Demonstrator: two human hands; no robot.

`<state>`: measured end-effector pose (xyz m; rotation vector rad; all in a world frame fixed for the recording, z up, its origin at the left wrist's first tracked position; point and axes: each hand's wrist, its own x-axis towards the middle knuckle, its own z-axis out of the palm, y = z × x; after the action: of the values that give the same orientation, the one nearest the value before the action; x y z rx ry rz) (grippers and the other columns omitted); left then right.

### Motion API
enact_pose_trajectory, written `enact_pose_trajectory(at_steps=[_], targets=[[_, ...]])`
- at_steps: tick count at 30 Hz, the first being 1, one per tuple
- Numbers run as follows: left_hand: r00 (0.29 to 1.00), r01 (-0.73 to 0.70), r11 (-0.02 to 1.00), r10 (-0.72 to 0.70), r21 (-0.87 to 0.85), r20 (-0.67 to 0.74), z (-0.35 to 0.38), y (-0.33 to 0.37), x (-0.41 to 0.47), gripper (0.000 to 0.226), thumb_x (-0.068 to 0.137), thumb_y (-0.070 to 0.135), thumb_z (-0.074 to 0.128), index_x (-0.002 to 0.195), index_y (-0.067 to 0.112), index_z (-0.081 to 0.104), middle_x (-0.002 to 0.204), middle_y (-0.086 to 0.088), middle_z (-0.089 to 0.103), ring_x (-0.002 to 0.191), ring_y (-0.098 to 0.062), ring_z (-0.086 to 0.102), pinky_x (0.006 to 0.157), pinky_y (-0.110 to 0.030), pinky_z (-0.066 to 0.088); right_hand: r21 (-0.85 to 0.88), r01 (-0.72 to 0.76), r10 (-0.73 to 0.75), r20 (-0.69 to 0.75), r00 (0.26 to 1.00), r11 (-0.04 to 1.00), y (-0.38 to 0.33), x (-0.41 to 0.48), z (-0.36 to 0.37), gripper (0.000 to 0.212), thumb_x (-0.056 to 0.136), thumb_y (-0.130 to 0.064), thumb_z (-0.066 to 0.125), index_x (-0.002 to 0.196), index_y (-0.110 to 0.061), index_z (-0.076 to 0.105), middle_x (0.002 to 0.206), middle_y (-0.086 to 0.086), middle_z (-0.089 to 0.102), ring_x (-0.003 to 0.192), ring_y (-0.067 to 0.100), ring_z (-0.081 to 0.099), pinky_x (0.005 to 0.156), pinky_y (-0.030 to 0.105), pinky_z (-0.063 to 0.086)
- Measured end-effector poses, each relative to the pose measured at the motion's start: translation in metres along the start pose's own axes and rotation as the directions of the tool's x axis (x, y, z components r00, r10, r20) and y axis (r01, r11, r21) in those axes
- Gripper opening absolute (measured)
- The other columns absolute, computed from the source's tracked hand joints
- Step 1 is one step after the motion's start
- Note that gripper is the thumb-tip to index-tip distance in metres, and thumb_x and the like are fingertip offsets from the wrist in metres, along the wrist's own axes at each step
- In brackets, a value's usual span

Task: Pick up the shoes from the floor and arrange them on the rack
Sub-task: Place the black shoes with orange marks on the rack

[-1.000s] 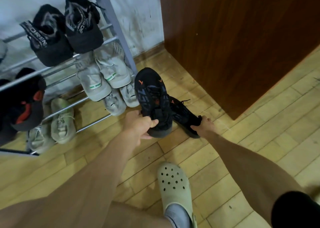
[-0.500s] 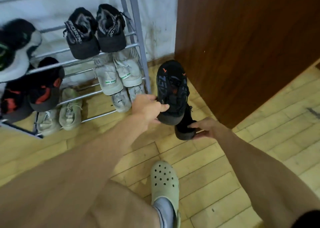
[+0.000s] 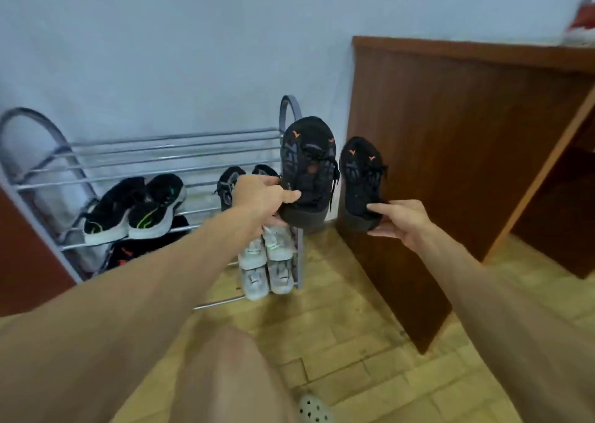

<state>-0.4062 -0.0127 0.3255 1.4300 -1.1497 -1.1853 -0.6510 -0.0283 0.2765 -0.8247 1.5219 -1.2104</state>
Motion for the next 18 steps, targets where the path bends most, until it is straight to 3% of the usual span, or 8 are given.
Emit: enact_pose_trajectory(at_steps=[3,7,12,18], targets=[[0.999,-0.029,0.998,0.028,-0.047,-0.032,-0.026,0.033,0.002,0.048,0.074,0.004,0.078,0.12,0.007,0.063,0.105,-0.012,0.072,0.08,-0.03,0.073,0.062,-0.039,0.061,0.041,0.147,-0.147,-0.014,0.989,0.988,-0.042,-0.01,0.021,0.049,0.079,-0.004,0.076,0.123,0.005,0.058,0.11,0.024,0.069,0.077,0.031,0.075,0.06,0.038,0.062],[0.989,-0.065,0.996,0.055,-0.069,-0.136,-0.062,0.064,0.015,0.038,0.077,0.002,0.076,0.112,0.006,0.064,0.101,-0.013,0.07,0.08,-0.03,0.072,0.06,-0.041,0.062,0.07,0.267,-0.27,0.033,0.962,0.961,-0.09,-0.013,0.058,0.046,0.079,-0.005,0.076,0.122,0.003,0.061,0.107,0.02,0.071,0.082,0.031,0.074,0.067,0.042,0.062],[0.974,-0.05,0.998,0.038,-0.049,-0.222,-0.102,0.073,0.054,0.039,0.075,0.002,0.076,0.112,0.0,0.063,0.099,-0.016,0.07,0.075,-0.031,0.071,0.054,-0.039,0.061,0.033,0.265,-0.267,0.119,0.956,0.964,-0.128,0.0,0.115,0.033,0.076,-0.002,0.077,0.105,0.006,0.064,0.099,0.02,0.071,0.074,0.031,0.073,0.047,0.031,0.058],[0.968,0.002,0.998,-0.018,-0.062,-0.25,-0.121,0.06,0.116,0.027,0.076,0.002,0.075,0.102,-0.001,0.065,0.097,-0.015,0.068,0.068,-0.028,0.069,0.049,-0.04,0.06,-0.008,0.205,-0.202,0.131,0.97,0.979,-0.128,0.044,0.174,0.027,0.074,0.001,0.078,0.095,0.008,0.062,0.098,0.023,0.068,0.072,0.032,0.071,0.046,0.039,0.059]])
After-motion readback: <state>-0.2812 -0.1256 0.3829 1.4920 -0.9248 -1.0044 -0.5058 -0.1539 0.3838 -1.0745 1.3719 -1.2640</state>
